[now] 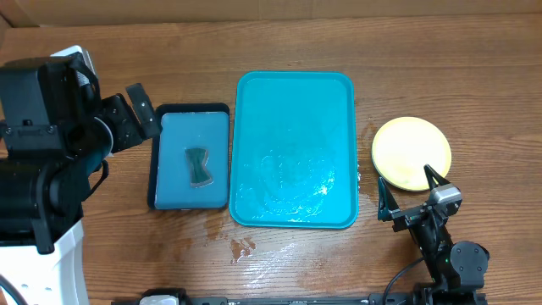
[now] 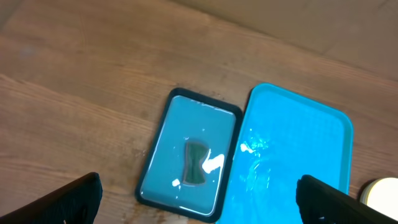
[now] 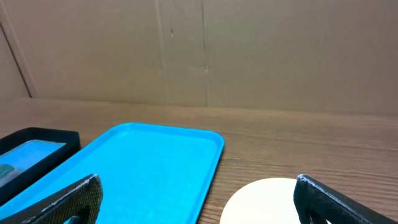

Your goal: Clean dirty plates on tray and stack at the side

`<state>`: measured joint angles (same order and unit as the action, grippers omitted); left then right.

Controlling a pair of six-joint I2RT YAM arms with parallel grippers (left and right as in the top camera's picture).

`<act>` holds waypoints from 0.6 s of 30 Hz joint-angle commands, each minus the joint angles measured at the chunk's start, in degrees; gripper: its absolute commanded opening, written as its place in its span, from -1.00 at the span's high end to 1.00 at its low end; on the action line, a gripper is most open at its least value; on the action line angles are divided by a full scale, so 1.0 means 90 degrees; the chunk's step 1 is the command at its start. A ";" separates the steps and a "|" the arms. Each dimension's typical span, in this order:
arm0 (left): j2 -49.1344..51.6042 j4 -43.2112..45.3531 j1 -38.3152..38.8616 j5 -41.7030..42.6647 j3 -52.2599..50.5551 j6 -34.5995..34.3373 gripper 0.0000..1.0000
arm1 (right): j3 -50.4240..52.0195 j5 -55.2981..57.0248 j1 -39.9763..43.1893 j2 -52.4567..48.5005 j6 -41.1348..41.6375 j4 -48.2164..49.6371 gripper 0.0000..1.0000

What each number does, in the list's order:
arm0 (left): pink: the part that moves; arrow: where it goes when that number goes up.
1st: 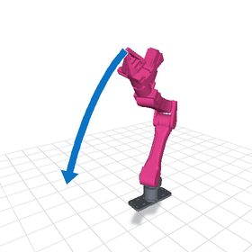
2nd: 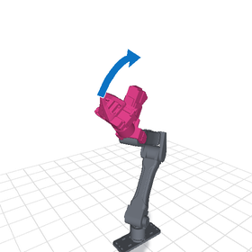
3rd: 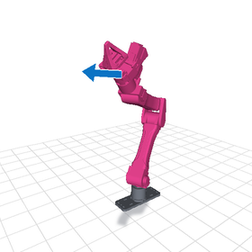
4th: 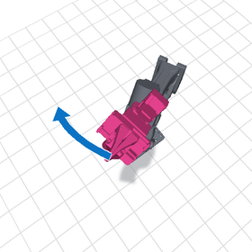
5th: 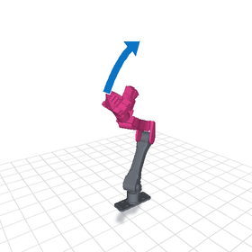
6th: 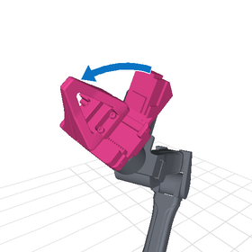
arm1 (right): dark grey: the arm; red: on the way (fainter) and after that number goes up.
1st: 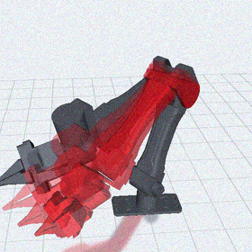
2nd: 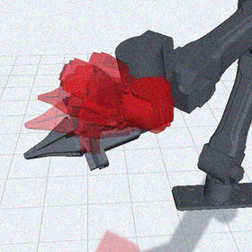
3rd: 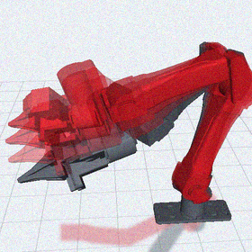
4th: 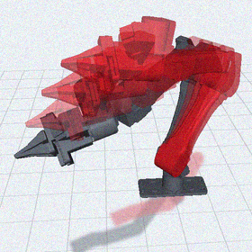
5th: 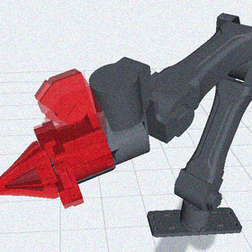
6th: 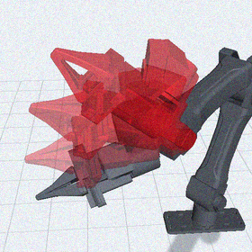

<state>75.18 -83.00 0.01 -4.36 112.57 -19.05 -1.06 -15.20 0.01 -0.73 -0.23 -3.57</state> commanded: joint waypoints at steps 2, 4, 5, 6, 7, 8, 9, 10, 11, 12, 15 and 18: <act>-0.0500 0.0945 0.0279 -0.0194 -0.0333 0.0347 -0.99 | 0.0066 0.0010 -0.0005 0.0039 -0.0005 0.0024 -0.99; -0.0984 0.2186 0.0410 0.0068 -0.1100 0.1013 -1.00 | 0.0066 0.0010 -0.0005 0.0039 -0.0005 0.0024 -0.99; -0.1171 0.2601 0.0420 0.0233 -0.1423 0.1275 -1.00 | 0.0066 0.0010 -0.0005 0.0039 -0.0005 0.0024 -0.99; -0.1413 0.3092 0.0420 0.0469 -0.1855 0.1545 -1.00 | 0.0066 0.0010 -0.0005 0.0039 -0.0005 0.0024 -0.99; -0.1681 0.3602 0.0420 0.0661 -0.2346 0.1787 -1.00 | 0.0066 0.0010 -0.0005 0.0039 -0.0005 0.0024 -0.99; -0.1911 0.4034 0.0420 0.0806 -0.2781 0.1938 -0.99 | 0.0066 0.0010 -0.0005 0.0039 -0.0002 0.0024 -0.99; -0.2195 0.4556 0.0420 0.0950 -0.3332 0.2059 -0.99 | 0.0066 0.0010 -0.0005 0.0039 -0.0002 0.0024 -0.99; -0.2480 0.5044 0.0420 0.1025 -0.3883 0.2123 -1.00 | 0.0066 0.0010 -0.0005 0.0039 -0.0005 0.0024 -0.99; -0.2766 0.5486 0.0420 0.1037 -0.4437 0.2120 -1.00 | 0.0066 0.0010 -0.0005 0.0039 -0.0005 0.0024 -0.99; -0.3050 0.5850 0.0420 0.1037 -0.4959 0.2118 -0.99 | 0.0066 0.0010 -0.0005 0.0039 -0.0002 0.0024 -0.99; -0.3912 0.6564 0.0418 0.1035 -0.6414 0.2115 -1.00 | 0.0066 0.0010 -0.0005 0.0039 -0.0005 0.0024 -0.99; -0.4704 0.6977 0.0418 0.1030 -0.7611 0.2118 -0.99 | 0.0066 0.0010 -0.0005 0.0039 -0.0005 0.0024 -0.99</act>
<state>38.68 -22.44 3.42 3.51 52.69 -2.33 -1.06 -15.20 0.01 -0.73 -0.21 -3.66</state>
